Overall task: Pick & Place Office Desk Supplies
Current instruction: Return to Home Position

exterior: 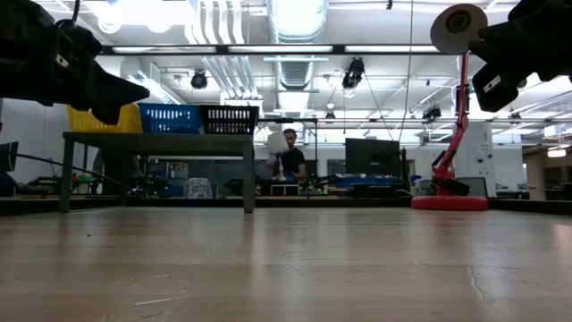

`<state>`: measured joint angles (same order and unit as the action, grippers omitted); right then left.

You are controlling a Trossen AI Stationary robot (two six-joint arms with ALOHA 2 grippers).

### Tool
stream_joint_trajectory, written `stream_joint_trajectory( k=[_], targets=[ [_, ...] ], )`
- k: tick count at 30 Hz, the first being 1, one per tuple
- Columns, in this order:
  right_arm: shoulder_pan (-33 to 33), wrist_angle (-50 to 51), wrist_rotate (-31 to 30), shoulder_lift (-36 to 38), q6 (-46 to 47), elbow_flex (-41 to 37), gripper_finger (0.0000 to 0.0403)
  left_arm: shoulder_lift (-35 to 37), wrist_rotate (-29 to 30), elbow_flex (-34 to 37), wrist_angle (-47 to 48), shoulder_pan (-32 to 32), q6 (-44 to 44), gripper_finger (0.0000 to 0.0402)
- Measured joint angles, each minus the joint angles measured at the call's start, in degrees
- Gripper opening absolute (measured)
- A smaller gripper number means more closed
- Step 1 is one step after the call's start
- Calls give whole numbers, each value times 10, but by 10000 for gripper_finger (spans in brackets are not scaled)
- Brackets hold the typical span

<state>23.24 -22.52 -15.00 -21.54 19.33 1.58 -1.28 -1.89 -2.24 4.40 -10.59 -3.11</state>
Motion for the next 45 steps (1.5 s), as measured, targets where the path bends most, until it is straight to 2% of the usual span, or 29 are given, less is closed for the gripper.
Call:
stream_joint_trajectory(
  k=[45],
  targets=[
    [0,0,0,0,0,0,68,0,0,0,0,0,0,1]
  ],
)
